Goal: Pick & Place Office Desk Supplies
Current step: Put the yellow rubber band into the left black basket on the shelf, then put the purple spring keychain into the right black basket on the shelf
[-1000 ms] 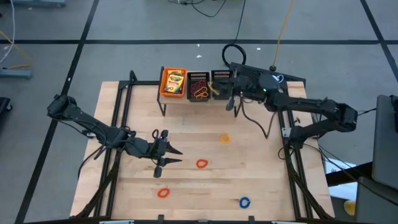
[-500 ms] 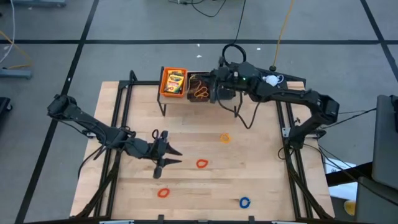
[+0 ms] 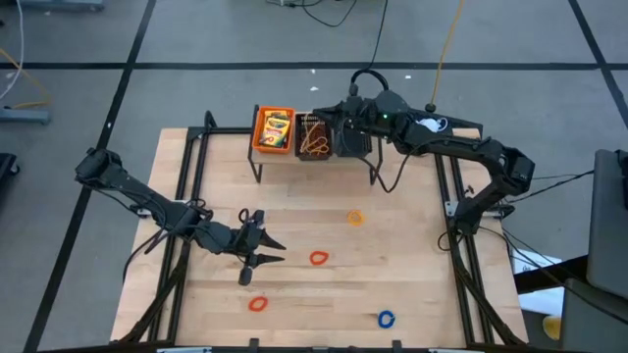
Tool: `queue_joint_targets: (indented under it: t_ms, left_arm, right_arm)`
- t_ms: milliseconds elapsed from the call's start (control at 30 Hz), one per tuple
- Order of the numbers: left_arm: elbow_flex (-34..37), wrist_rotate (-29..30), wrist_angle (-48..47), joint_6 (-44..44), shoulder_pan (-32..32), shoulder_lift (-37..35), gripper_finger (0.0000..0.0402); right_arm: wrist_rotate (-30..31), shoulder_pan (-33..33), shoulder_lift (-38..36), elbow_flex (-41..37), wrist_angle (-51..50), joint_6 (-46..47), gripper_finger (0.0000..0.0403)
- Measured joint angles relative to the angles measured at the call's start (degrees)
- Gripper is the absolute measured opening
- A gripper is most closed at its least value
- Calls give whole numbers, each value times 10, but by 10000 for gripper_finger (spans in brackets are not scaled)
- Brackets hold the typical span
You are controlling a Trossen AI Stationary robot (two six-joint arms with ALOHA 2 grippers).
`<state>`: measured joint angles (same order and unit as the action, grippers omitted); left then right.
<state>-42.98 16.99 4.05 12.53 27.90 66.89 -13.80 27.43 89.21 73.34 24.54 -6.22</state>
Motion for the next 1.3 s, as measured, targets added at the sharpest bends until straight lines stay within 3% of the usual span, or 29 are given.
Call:
queue_joint_targets:
  t_ms: [567, 733, 967, 1033, 1133, 1300]
  left_arm:
    - [0, 0, 0, 0, 0, 0, 118]
    - [0, 0, 0, 3, 0, 0, 118]
    - [0, -4, -5, 9, 0, 0, 118]
    - [0, -4, -10, 4, 0, 0, 118]
    - [0, -4, -14, -25, 0, 0, 118]
    - [0, 14, -16, -61, 0, 0, 118]
  right_arm:
    - [5, 13, 8, -1, -6, 20, 9]
    - [6, 18, 21, 0, -1, 16, 45]
    - [32, 24, 27, -1, -9, 49, 125]
    - [10, 18, 22, -1, -16, 66, 145]
    - [-75, 0, 2, -2, -12, 81, 164]
    - [-193, -65, -44, -17, -38, 105, 172]
